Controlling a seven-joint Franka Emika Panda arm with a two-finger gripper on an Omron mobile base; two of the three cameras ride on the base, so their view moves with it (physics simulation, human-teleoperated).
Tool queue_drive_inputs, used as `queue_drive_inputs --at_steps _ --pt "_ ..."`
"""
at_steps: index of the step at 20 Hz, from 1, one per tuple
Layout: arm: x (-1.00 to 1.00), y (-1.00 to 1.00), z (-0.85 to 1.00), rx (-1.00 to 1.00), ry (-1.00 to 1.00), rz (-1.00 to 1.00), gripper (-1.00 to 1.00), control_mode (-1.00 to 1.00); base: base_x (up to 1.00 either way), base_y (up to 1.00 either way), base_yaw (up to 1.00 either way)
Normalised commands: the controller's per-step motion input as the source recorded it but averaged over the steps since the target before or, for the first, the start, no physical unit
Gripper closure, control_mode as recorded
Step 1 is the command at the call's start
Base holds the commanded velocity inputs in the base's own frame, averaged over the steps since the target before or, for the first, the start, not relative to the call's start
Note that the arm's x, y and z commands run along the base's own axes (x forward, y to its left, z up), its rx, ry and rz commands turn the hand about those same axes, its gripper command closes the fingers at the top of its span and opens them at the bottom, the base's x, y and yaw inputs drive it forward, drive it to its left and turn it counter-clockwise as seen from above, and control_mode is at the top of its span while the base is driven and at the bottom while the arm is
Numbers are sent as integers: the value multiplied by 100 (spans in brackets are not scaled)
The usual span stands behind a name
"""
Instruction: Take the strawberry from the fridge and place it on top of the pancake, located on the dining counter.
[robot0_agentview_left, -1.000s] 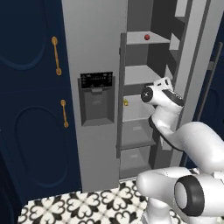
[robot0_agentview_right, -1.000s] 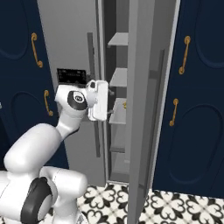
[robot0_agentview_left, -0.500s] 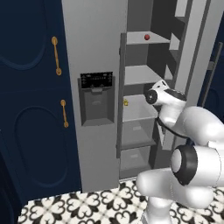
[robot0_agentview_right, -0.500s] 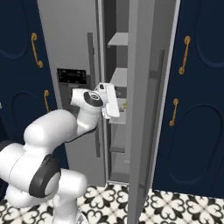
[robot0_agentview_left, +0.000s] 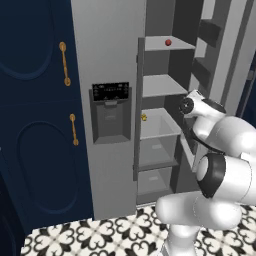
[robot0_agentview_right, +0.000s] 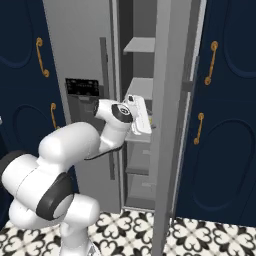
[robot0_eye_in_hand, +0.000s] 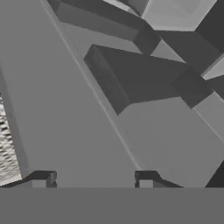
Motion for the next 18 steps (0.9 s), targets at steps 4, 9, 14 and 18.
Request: queue_drive_inputs --at_steps 4,9,14,18 --pt "-1 -93 -15 0 9 -5 -100 -100 0 0 0" --pt "-8 -76 -11 0 8 -5 -100 -100 0 0 0" --pt "-18 40 11 1 3 -4 -100 -100 0 0 0" --pt "-18 100 37 18 -2 -24 -100 -100 0 0 0"
